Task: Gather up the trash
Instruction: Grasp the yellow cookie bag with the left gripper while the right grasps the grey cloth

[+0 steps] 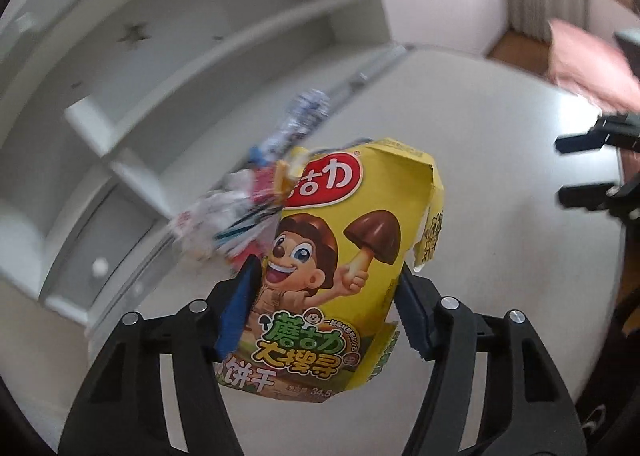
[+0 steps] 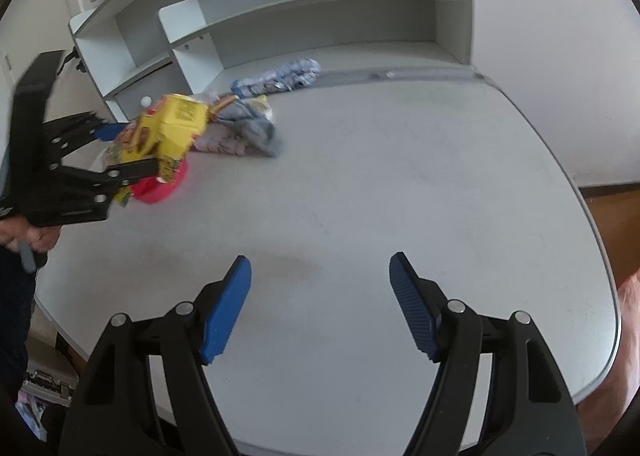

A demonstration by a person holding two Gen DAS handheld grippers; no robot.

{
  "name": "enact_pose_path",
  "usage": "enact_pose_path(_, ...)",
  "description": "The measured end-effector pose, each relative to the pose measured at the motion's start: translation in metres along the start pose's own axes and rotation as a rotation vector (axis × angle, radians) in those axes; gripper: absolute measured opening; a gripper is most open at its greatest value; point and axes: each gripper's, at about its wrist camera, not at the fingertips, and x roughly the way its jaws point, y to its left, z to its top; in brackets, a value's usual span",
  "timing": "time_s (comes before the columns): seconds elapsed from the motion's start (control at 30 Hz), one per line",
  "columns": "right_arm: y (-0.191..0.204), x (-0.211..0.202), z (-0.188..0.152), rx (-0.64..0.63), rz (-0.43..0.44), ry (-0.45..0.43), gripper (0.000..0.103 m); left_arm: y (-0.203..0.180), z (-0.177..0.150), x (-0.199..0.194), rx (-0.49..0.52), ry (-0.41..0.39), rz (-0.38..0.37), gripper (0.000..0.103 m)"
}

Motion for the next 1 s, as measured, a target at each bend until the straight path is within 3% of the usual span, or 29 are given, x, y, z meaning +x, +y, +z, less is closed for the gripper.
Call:
enact_pose_path(0.2,0.030,0.034,0.043,-0.063,0.020,0.021,0.069,0.037,-0.035,-0.050,-0.280,-0.085,-0.004,0.063)
enact_pose_path(0.43,0.057,0.096,0.100,-0.108,0.005,0.051,0.067,0.070,-0.078,-0.057,-0.510,-0.096,0.043,0.063)
enact_pose_path(0.53,0.064,0.116,0.112,-0.126,0.002,0.071,0.065,0.073,-0.084,-0.063,-0.541,-0.105,0.023,0.063)
enact_pose_path(0.57,0.066,0.120,0.114,-0.132,0.006,0.078,0.060,0.072,-0.084,-0.061,-0.541,-0.104,0.025,0.063)
enact_pose_path(0.63,0.069,0.124,0.116,-0.137,0.009,0.088,0.036,0.070,-0.082,-0.059,-0.535,-0.099,0.024,0.063)
enact_pose_path(0.7,0.067,0.118,0.115,-0.129,0.012,0.067,0.028,0.066,-0.079,-0.057,-0.536,-0.097,0.007,0.063)
enact_pose_path(0.83,0.050,0.082,0.103,-0.088,0.005,-0.001,0.028,0.049,-0.065,-0.053,-0.514,-0.107,-0.033,0.063)
enact_pose_path(1.0,-0.005,0.017,0.065,0.028,-0.039,-0.067,0.028,0.010,-0.037,-0.047,-0.469,-0.118,-0.122,0.063)
